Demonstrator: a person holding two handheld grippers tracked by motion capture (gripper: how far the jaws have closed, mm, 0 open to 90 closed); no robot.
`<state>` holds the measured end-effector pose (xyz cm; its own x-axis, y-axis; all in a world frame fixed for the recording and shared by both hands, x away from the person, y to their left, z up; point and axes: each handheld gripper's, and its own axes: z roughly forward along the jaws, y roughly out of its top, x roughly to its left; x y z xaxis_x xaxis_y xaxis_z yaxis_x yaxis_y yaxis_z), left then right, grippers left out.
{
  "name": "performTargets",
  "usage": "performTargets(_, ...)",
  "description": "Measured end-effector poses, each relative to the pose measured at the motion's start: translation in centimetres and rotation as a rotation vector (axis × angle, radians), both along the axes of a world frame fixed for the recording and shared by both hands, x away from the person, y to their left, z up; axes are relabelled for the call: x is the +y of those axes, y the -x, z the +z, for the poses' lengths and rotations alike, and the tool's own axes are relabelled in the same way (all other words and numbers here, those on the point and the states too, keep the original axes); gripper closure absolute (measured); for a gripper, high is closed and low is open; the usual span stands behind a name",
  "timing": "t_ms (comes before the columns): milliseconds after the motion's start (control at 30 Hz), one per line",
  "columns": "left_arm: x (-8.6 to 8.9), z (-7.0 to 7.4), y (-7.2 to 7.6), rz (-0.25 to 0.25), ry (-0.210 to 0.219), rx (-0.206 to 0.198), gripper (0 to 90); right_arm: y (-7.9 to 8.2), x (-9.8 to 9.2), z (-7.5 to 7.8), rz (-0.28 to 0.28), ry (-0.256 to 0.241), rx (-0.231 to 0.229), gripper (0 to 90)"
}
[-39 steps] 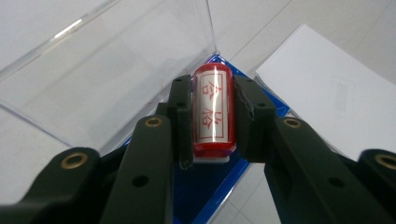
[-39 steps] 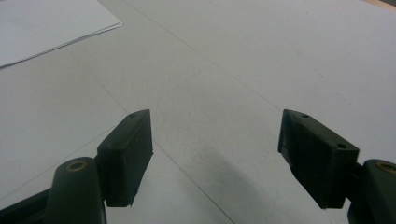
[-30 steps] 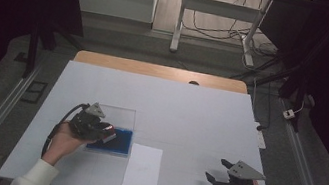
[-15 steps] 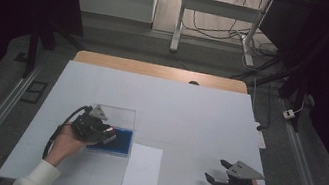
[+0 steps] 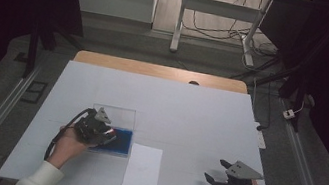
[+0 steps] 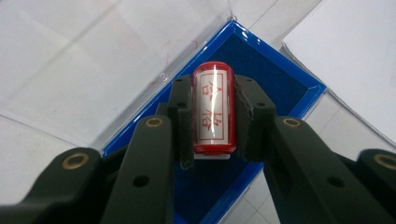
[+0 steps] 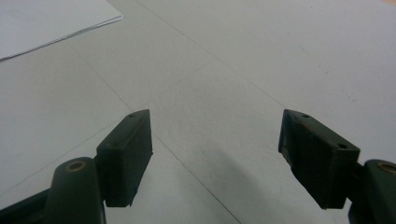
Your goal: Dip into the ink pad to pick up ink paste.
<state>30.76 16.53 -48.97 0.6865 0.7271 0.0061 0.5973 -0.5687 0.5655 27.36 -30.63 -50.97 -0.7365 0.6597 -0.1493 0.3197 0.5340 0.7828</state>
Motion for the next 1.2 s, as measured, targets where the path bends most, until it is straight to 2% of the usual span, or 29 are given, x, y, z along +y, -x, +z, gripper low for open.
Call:
performTargets(100,0.04,-0.12,0.09,-0.004,0.001,-0.004,70.8,0.06,0.03,0.05,0.0,0.006,-0.001,25.6)
performTargets(333,-0.49,-0.17,0.41,-0.002,-0.033,-0.03,70.8,0.05,0.27,0.17,0.01,0.014,-0.018,26.1)
performTargets(667,-0.46,-0.28,0.47,0.001,-0.027,-0.036,70.9,0.02,0.22,0.1,0.006,0.011,-0.015,26.0)
performTargets(833,-0.21,-0.35,0.37,0.0,-0.009,-0.028,70.9,0.01,0.17,0.1,0.005,0.01,-0.015,26.0)
performTargets(1200,-0.35,-0.34,0.49,-0.003,-0.023,-0.038,70.9,0.01,0.11,0.06,0.004,0.013,-0.012,26.0)
